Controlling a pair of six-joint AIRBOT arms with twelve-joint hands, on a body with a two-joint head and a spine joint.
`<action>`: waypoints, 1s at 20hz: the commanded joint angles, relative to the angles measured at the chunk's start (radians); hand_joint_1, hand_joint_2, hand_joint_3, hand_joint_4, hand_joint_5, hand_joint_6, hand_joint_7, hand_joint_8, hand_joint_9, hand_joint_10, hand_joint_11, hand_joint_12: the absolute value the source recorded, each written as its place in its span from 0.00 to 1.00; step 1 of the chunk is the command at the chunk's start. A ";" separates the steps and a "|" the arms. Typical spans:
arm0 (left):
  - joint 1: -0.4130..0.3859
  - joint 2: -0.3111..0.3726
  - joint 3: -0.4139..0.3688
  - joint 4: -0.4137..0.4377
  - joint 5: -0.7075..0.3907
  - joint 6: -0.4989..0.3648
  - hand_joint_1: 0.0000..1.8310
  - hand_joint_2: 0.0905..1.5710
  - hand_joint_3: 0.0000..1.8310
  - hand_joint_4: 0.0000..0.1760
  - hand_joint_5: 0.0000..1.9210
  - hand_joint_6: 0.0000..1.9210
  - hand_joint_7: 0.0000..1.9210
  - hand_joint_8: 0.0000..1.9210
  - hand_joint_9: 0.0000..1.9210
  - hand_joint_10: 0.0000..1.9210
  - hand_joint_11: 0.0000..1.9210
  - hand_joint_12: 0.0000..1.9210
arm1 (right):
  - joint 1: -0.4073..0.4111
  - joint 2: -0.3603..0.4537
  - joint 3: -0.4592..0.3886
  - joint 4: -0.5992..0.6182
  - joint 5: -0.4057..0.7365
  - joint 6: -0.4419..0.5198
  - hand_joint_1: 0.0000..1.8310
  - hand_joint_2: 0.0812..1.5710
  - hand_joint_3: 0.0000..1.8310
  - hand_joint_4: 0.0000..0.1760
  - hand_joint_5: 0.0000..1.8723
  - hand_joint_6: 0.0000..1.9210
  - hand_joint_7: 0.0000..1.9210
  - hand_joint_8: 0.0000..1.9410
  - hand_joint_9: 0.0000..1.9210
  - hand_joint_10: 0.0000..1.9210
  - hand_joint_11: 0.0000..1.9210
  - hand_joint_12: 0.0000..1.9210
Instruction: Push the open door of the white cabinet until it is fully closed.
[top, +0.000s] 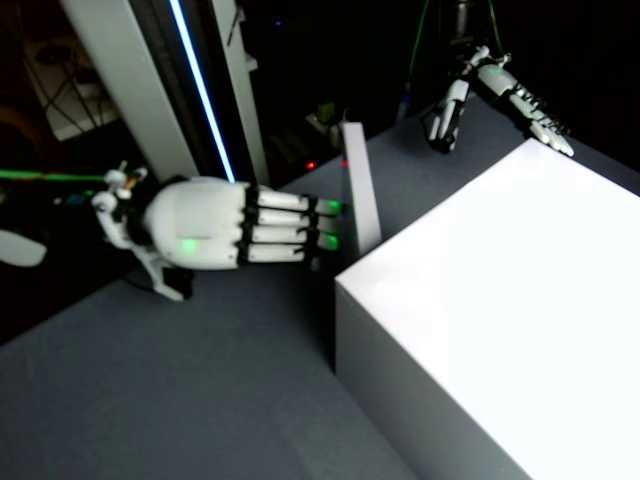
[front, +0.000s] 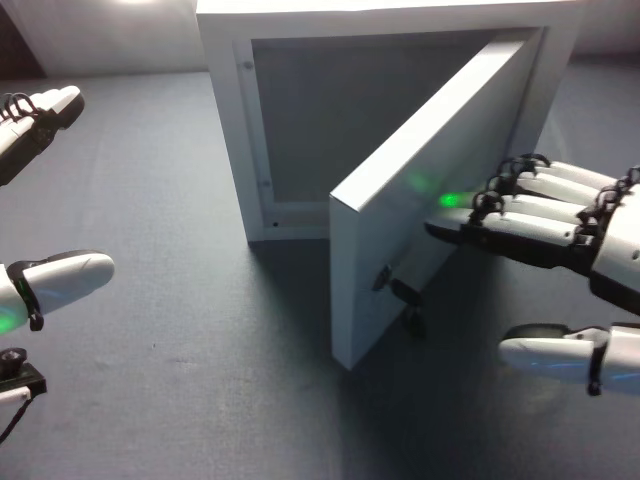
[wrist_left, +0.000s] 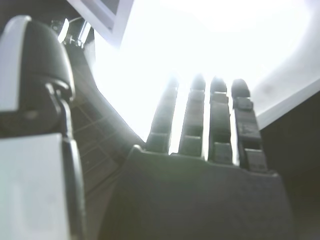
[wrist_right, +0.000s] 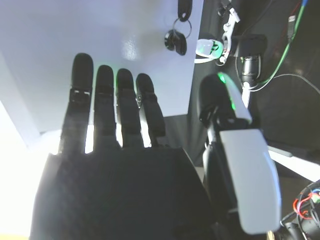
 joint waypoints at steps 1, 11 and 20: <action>-0.001 0.007 0.000 -0.018 -0.133 -0.009 0.25 0.67 0.01 0.28 0.00 0.00 0.00 0.00 0.00 0.00 0.00 0.00 | 0.017 -0.004 0.003 0.007 0.105 0.010 0.22 0.83 0.00 0.00 0.09 0.00 0.09 0.00 0.01 0.25 0.00 0.61; 0.004 0.004 0.001 -0.023 -0.135 -0.008 0.33 0.70 0.01 0.22 0.00 0.00 0.00 0.00 0.00 0.00 0.00 0.00 | 0.114 -0.099 0.061 -0.024 0.035 0.010 0.29 0.82 0.00 0.00 0.06 0.00 0.06 0.00 0.04 0.09 0.00 0.46; 0.004 0.001 0.002 -0.025 -0.136 -0.008 0.40 0.77 0.01 0.10 0.00 0.00 0.00 0.00 0.00 0.00 0.00 0.00 | 0.187 -0.181 0.120 -0.026 -0.035 0.010 0.38 0.90 0.01 0.00 0.03 0.00 0.02 0.00 0.01 0.00 0.00 0.06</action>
